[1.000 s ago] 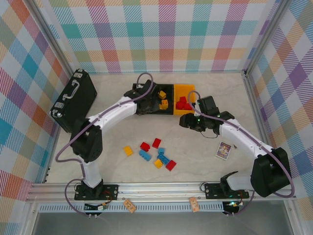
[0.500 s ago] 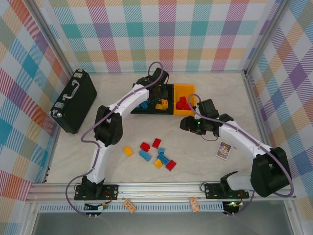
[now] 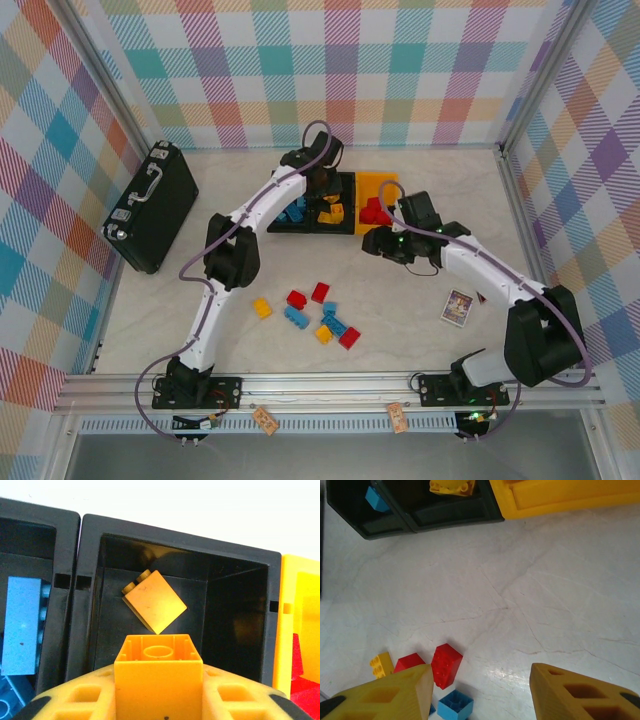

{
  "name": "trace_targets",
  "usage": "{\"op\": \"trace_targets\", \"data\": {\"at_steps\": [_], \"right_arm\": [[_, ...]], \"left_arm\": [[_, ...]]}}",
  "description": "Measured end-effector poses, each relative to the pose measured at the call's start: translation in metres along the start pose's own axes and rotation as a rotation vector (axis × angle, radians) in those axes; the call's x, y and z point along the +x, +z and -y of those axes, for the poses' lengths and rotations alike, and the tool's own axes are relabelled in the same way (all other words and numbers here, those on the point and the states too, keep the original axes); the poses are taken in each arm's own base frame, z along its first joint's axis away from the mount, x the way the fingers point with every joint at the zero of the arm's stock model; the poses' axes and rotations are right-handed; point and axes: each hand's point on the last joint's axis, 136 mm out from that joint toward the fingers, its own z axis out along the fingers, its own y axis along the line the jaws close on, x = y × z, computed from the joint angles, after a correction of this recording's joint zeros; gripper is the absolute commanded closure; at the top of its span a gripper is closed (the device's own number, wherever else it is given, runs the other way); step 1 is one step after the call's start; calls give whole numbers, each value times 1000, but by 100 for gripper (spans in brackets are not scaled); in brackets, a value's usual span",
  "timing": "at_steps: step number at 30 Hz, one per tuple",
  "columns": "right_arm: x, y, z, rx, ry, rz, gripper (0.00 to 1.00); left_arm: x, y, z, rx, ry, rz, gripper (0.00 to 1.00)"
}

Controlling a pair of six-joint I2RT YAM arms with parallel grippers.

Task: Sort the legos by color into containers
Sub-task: Place the lego in the container, then pick up the lego from the center of the table.

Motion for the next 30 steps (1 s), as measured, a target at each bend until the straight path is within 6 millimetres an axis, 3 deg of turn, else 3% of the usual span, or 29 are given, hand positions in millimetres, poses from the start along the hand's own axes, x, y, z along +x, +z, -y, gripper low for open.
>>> {"op": "trace_targets", "data": {"at_steps": [3,12,16,19,27,30], "right_arm": [[-2,0,-3,-10,-2,1,46],[-2,0,-4,-14,-3,2,46],[-2,-1,-5,-20,-8,3,46],[-2,-4,-8,-35,-15,5,46],[5,-12,-10,-43,-25,-5,45],[9,-14,-8,-38,-27,-11,45]], "left_arm": [[-3,-2,2,8,5,5,47],[-2,-4,5,15,11,5,53],[10,-10,5,20,21,-22,53],[24,-28,2,24,31,-43,52],[43,-109,2,139,42,7,51],[58,-126,-5,169,45,5,50]]}}
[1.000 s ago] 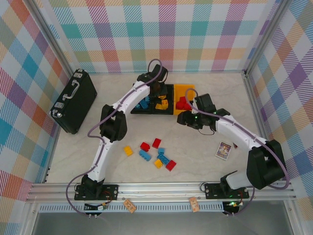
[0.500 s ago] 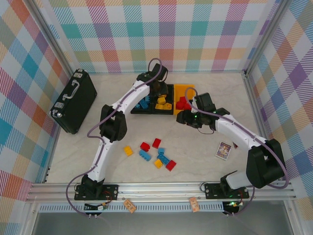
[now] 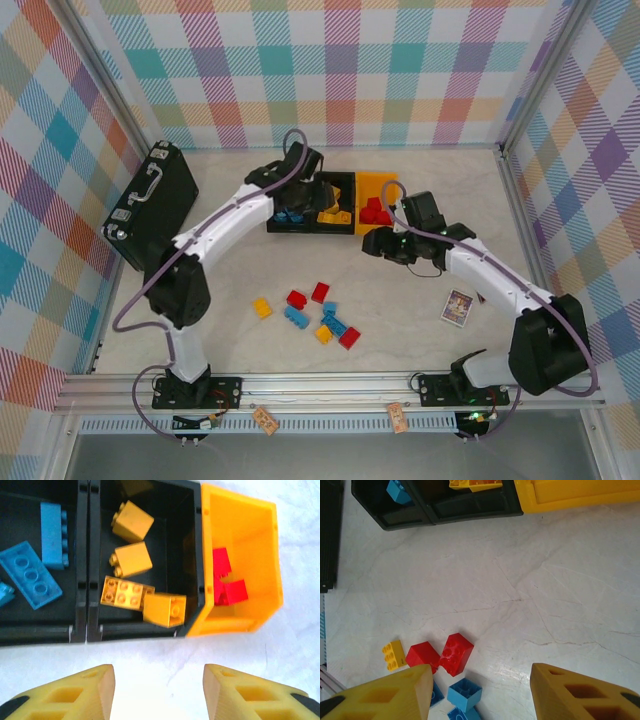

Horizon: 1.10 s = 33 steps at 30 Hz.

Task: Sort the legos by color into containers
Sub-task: Pick up the lego from the center of the table.

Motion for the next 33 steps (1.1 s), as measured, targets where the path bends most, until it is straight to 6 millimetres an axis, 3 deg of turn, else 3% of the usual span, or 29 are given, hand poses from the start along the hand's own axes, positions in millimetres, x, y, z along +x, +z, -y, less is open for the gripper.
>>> {"op": "trace_targets", "data": {"at_steps": [3,8,15,23,33], "right_arm": [[6,-2,3,7,0,-12,45],[16,-3,7,14,4,-36,44],[34,-4,17,27,4,-72,44],[50,0,27,40,19,-107,44],[65,3,33,35,26,-140,44]], "left_arm": [[25,-4,-10,6,2,-41,50],[80,9,-30,-21,22,-169,50],[148,21,-34,-30,81,-321,48],[182,24,-21,-30,160,-380,46],[212,43,-36,-125,215,-456,44]]}}
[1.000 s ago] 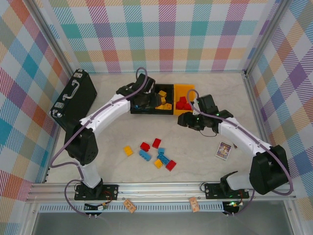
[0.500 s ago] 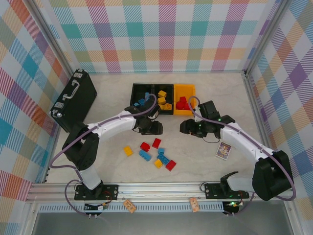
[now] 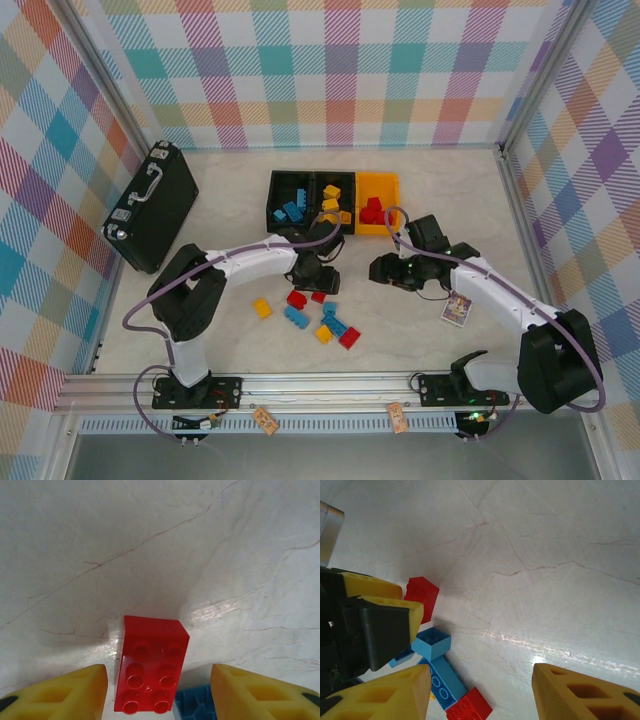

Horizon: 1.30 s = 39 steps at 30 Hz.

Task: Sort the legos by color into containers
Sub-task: Pick up the lego from the center of the table, then place the lego in the container.

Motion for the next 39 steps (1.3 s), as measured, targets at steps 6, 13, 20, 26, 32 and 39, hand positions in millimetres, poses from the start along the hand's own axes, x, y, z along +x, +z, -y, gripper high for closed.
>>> {"op": "trace_targets", "data": {"at_steps": [6,13,20,26,32,39], "right_arm": [[3,2,1,-2,9,-6,44],[1,2,0,-8,14,-1,44],[0,0,0,-6,13,7,44],[-7,-10,0,-9,16,56,45],[-23,-26,14,10,69,121,45],[-37,-45,23,18,110,196,44]], "left_arm": [[-2,10,-3,-38,4,-6,50],[-2,20,-11,-90,10,-18,68],[-11,16,-8,-100,18,5,81],[-39,-6,10,-73,35,74,82],[-79,-38,40,-14,48,171,82],[-130,-50,71,23,65,260,82]]}}
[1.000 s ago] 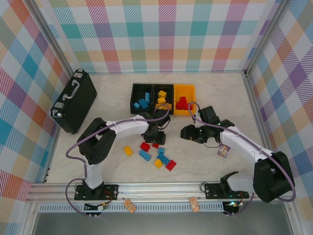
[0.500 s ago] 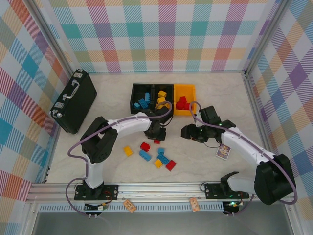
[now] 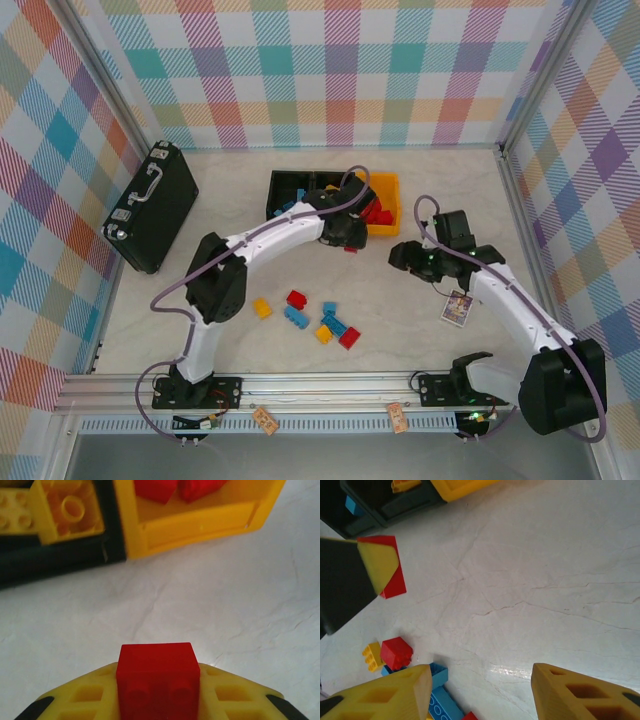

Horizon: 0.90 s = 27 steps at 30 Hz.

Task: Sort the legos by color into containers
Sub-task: Place the lego in the container.

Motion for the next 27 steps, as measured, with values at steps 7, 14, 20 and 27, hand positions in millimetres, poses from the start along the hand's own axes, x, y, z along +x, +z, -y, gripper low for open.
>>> {"op": "trace_targets", "data": {"at_steps": [7,14,20,27], "right_arm": [[-3,-6,1,-3,23,21,44],[-1,-5,5,4,37,20,44],[-1,-5,6,4,38,21,45],[0,-4,9,9,47,19,45]], "left_arm": [[-49,13,15,17,5,67,81],[-85,29,15,32,-19,131,80],[-97,51,5,23,-32,143,78],[-114,58,7,42,-23,194,76]]}}
